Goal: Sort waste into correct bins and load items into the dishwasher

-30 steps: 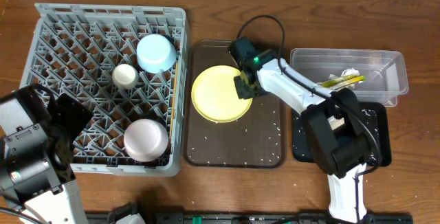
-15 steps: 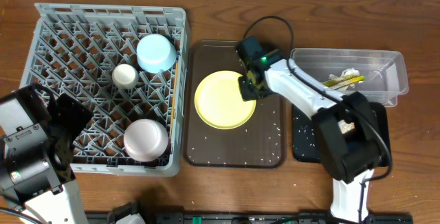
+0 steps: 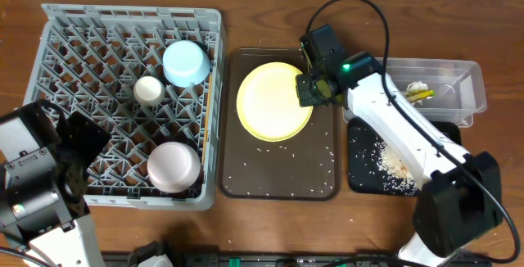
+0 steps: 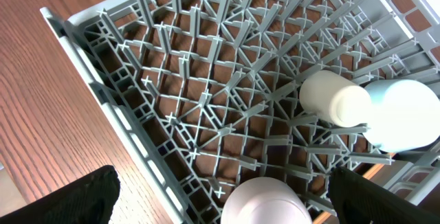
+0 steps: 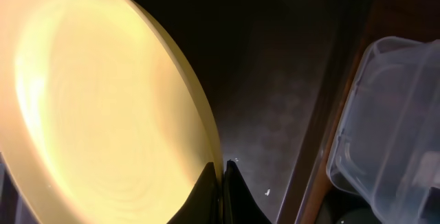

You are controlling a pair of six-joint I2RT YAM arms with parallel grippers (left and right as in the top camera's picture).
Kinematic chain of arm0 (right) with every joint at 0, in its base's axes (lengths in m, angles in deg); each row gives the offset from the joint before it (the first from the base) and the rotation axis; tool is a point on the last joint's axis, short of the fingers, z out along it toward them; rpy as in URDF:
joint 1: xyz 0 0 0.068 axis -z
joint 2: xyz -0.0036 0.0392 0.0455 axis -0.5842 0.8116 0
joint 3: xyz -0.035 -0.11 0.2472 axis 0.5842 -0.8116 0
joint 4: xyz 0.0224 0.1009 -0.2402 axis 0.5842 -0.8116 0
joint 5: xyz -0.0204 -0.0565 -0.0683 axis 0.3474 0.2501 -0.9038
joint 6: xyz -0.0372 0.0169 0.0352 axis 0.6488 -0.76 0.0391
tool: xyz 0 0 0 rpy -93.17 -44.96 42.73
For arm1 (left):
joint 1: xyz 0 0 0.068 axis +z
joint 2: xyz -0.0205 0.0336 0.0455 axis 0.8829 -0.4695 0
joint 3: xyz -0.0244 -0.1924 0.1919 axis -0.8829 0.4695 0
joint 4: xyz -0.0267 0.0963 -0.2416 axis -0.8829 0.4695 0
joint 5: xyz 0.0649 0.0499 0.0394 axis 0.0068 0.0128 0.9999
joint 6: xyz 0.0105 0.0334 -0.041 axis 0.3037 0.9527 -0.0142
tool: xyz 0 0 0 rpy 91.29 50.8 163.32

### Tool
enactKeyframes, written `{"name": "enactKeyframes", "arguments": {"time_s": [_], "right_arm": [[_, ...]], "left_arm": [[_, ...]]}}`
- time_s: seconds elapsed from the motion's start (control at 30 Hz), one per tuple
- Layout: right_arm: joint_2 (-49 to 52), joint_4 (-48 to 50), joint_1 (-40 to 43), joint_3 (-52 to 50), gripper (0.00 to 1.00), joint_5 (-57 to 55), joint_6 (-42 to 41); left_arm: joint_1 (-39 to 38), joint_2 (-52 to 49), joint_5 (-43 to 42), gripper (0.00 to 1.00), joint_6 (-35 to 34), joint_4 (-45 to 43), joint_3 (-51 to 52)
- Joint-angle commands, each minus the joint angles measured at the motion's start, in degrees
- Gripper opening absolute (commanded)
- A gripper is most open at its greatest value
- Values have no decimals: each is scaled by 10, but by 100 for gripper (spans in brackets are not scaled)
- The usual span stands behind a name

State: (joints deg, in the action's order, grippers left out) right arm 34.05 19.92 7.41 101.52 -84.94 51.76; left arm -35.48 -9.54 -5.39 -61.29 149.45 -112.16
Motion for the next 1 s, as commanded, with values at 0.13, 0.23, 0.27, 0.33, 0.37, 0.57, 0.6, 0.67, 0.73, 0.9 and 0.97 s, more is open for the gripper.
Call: {"name": "enactKeyframes", "arguments": {"time_s": [0.13,0.23,0.27,0.33,0.37,0.57,0.6,0.67,0.73,0.9,0.97], "right_arm": [[-4,-3,-2,-16,1,21,-13],[7,12,-3,-42,1,17,-13],[14,34,-3,-68,1,17,-13],[16,51,-3,-89,1,13,-13],[16,60,-3,-99,1,8,-13],[16,112,-3,-145,1,4,-12],[16,117,-3,-151,1,-2,-12],[16,120,-3,-160,1,-18,-12],[16,118,-3,-162,4,-42,-12],[9,106,6,-144,54,-71,-5],[2,87,8,-123,59,-71,-5]], "left_arm": [[2,0,9,98,7,2,-7],[2,0,9,98,7,2,-7],[2,0,9,98,7,2,-7],[2,0,9,98,7,2,-7],[2,0,9,98,7,2,-7],[2,0,9,98,7,2,-7],[2,0,9,98,7,2,-7],[2,0,9,98,7,2,-7],[2,0,9,98,7,2,-7],[2,0,9,98,7,2,-7],[2,0,9,98,7,2,-7]]}}
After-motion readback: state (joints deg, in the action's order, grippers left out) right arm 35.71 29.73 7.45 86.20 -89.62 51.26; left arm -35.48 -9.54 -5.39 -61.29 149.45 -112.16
